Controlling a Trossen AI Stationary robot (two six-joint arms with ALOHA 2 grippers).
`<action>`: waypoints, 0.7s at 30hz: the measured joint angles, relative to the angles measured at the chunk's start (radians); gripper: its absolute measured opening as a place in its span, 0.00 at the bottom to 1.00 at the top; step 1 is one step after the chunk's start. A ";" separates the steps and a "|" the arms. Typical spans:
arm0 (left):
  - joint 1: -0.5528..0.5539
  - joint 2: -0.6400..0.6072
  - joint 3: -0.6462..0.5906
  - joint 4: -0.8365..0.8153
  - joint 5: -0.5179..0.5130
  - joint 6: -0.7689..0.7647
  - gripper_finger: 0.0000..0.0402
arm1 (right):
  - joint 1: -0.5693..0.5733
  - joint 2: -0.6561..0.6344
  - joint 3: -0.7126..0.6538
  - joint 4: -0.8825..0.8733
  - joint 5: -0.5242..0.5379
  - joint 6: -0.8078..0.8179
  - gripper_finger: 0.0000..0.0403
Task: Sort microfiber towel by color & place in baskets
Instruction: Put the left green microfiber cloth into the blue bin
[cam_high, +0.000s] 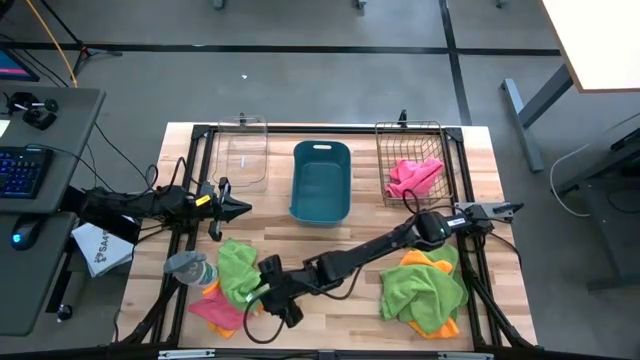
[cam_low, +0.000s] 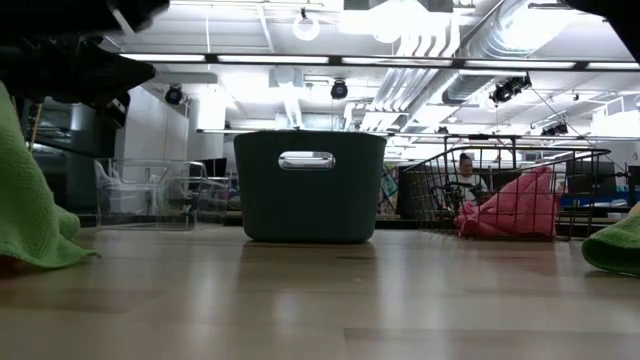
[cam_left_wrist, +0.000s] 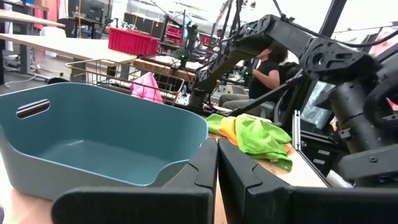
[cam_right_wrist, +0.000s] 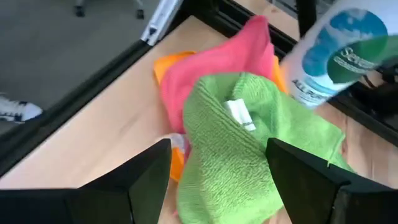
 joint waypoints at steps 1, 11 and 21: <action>0.000 0.000 0.000 0.000 0.000 0.000 0.00 | -0.001 0.000 -0.016 0.018 0.000 0.003 0.65; 0.000 0.000 0.000 0.001 0.000 0.000 0.00 | -0.005 0.000 -0.141 0.247 0.092 0.005 0.64; 0.000 0.000 0.000 0.001 0.000 0.000 0.00 | -0.005 0.000 -0.110 0.177 0.146 0.126 0.09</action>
